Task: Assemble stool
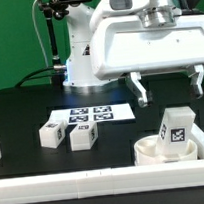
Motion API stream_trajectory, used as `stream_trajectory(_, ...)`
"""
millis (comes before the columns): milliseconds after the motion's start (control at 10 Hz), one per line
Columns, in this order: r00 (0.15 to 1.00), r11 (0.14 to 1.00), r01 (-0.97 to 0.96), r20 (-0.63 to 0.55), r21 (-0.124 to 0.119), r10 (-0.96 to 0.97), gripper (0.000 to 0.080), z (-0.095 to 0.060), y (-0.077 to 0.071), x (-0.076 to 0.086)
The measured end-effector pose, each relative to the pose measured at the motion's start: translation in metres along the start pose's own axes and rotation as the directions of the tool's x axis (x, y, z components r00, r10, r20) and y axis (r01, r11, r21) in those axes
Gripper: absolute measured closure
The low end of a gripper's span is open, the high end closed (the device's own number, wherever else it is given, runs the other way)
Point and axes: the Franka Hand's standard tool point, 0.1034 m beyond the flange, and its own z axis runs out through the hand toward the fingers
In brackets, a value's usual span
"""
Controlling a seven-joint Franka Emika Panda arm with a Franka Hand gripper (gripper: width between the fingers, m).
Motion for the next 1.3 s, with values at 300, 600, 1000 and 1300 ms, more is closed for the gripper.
stream_trajectory(300,0.987,0.998,-0.024,0.159,0.052,0.015,0.0151,0.0,-0.009,-0.001)
stream_trajectory(600,0.967,0.994,0.072,0.237,0.085,-0.09,0.0151,0.002,-0.009,-0.001)
stream_trajectory(1000,0.924,0.948,0.297,0.213,0.118,-0.316,0.0151,0.003,-0.005,0.001)
stream_trajectory(1300,0.806,0.826,0.542,0.183,0.154,-0.563,0.0151,0.006,0.002,-0.002)
